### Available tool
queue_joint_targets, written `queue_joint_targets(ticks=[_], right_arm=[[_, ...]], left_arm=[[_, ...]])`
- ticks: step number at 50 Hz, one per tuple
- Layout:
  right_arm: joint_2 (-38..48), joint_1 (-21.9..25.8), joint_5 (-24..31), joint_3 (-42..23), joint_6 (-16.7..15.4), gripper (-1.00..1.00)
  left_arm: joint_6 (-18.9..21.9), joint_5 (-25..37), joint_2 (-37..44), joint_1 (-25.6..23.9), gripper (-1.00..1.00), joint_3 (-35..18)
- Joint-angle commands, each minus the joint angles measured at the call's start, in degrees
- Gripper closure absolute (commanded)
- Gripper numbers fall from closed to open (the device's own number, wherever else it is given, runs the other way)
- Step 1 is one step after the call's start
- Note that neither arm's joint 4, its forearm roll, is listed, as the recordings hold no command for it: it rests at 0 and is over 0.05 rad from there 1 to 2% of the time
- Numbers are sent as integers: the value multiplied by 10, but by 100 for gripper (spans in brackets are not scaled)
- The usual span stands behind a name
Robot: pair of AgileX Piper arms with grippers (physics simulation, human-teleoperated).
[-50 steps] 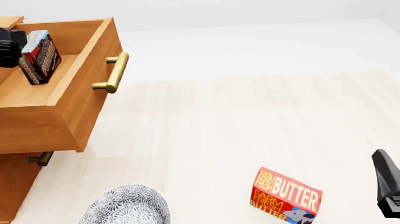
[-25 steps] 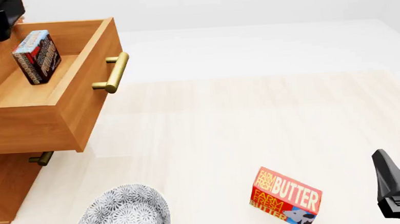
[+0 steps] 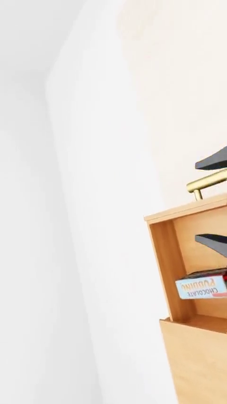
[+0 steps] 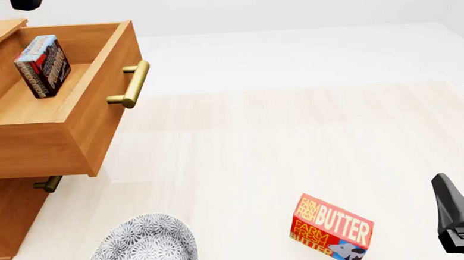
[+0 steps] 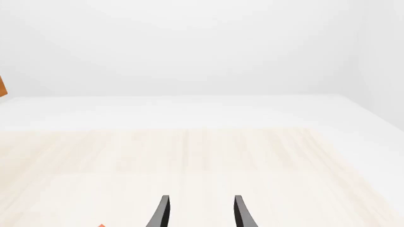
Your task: Put the chocolate pudding in the top drawer of the cabinet and close it.
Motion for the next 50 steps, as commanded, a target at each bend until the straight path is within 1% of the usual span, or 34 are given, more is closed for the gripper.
queue_joint_targets(ticks=[1, 5, 6, 8, 10, 11, 13, 18, 21, 24, 25, 28, 29, 33, 37, 50], right_arm=[[0, 0, 0, 0, 0, -100], [0, 0, 0, 0, 0, -100], [0, 0, 0, 0, 0, -100], [0, 0, 0, 0, 0, -100], [0, 0, 0, 0, 0, -100], [0, 0, 0, 0, 0, -100], [0, 0, 0, 0, 0, -100], [0, 0, 0, 0, 0, -100], [0, 0, 0, 0, 0, -100], [0, 0, 0, 0, 0, -100], [0, 0, 0, 0, 0, -100], [0, 0, 0, 0, 0, -100], [0, 0, 0, 0, 0, -100], [0, 0, 0, 0, 0, -100], [0, 0, 0, 0, 0, -100], [0, 0, 0, 0, 0, -100]], left_arm=[[-20, 29, 21, -45, -100, -40], [-35, 37, 27, -62, -100, -52], [-32, 42, 29, -62, -100, -55], [-49, 49, 36, -75, -100, -57], [-47, 51, 35, -74, -100, -56], [-55, 54, 38, -82, -100, -58], [-50, 64, 43, -87, -100, -70], [-63, 69, 66, -121, -100, -83], [-60, 71, 71, -123, -100, -86], [-61, 81, 80, -126, -100, -103], [-69, 84, 88, -133, -100, -104], [-68, 83, 90, -135, -100, -104], [-76, 85, 103, -142, -100, -111], [-81, 89, 118, -157, -100, -127], [-95, 88, 131, -170, -100, -129], [-115, 95, 152, -182, -100, -124]])
